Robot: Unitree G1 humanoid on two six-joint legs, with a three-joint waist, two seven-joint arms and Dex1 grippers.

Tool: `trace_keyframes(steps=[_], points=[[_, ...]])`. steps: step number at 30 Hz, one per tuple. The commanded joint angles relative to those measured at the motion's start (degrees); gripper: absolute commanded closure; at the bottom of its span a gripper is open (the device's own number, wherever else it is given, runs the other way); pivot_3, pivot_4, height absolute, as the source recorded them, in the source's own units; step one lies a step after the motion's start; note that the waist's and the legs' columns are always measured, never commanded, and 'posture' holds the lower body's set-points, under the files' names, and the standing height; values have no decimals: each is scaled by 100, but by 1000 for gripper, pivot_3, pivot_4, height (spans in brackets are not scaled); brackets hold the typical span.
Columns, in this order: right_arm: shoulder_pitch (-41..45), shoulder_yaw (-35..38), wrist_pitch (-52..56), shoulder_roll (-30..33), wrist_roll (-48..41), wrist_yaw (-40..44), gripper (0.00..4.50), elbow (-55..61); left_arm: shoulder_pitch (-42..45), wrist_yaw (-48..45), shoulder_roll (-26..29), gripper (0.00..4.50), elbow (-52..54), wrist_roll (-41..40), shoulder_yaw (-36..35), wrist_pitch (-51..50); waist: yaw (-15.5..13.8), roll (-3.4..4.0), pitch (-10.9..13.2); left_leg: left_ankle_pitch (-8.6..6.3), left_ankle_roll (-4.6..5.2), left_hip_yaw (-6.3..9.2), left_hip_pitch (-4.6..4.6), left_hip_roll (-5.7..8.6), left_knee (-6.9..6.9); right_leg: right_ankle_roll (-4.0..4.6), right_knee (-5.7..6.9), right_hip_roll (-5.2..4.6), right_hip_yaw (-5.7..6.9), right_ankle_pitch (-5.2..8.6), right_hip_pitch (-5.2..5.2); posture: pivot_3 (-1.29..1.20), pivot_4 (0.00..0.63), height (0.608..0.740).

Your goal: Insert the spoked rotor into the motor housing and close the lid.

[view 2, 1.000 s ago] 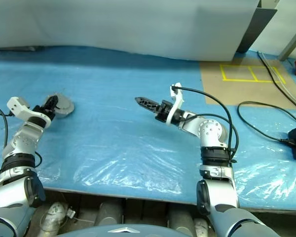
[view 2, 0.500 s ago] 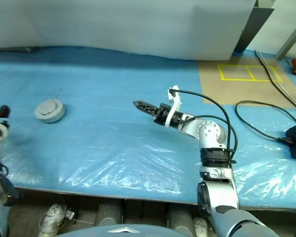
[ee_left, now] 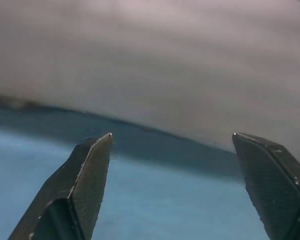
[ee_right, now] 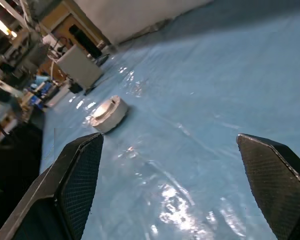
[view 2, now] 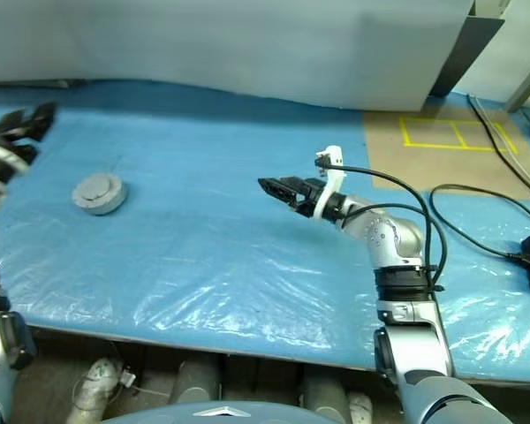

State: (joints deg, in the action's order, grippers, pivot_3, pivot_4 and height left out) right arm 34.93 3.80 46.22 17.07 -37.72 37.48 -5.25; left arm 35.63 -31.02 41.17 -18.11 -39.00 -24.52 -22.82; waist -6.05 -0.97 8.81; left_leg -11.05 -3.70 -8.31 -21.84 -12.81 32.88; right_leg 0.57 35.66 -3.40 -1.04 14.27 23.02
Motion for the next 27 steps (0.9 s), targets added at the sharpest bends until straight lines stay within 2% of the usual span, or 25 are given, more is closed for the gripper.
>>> trace_keyframes(steps=[1, 4, 7, 9, 12, 18, 27], points=[[-73, -191, -594, 313, 361, 393, 0, 392, -306, -460, -234, 461, 1152, 137, 923, -390, 66, 4, 2, 0, 0, 0, -1, -2, -2, 0, 0, 3, -1, 0, 1, 0, 150, 740], [-160, -326, -983, 447, 736, 367, 0, 453, -719, -705, -557, 461, 1802, 378, 1708, -489, 162, 8, 3, 0, 0, -6, 3, -1, -10, 0, -5, 10, -11, 0, 8, 0, 150, 740], [-349, -284, -1170, 325, 948, 52, 0, 479, -1078, -676, -1037, 461, 1897, 764, 2361, -419, 197, 12, 5, 0, 1, -6, -1, -3, -11, 1, -4, 13, -21, 0, 14, 0, 150, 740], [-554, -278, -1258, 206, 1086, -185, 0, 481, -1332, -774, -1191, 461, 1849, 1246, 2842, -112, 206, 12, 5, 1, 1, -6, -3, -4, -7, 1, -2, 13, -34, 0, 16, 0, 150, 740], [-795, -276, -1395, 61, 1318, -527, 0, 465, -1482, -818, -1385, 461, 1788, 1680, 3204, 197, 198, 13, 6, 1, 3, -6, -2, -4, -6, 1, 0, 11, -44, 0, 15, 0, 150, 740], [-1066, -254, -1570, 51, 1555, -717, 0, 650, -1204, -808, -1655, 461, 1662, 2034, 3243, 395, 184, 18, 8, 3, 7, -7, 11, 0, -1, 0, 4, 5, -48, -1, 1, 0, 150, 740], [-901, -283, -1697, 69, 1789, -828, 0, 515, -1029, -1263, -1599, 461, 1539, 1988, 3130, 302, 205, 21, 9, 4, 7, -8, 14, 0, -11, 0, -2, 11, -53, -1, 4, 0, 150, 740]])
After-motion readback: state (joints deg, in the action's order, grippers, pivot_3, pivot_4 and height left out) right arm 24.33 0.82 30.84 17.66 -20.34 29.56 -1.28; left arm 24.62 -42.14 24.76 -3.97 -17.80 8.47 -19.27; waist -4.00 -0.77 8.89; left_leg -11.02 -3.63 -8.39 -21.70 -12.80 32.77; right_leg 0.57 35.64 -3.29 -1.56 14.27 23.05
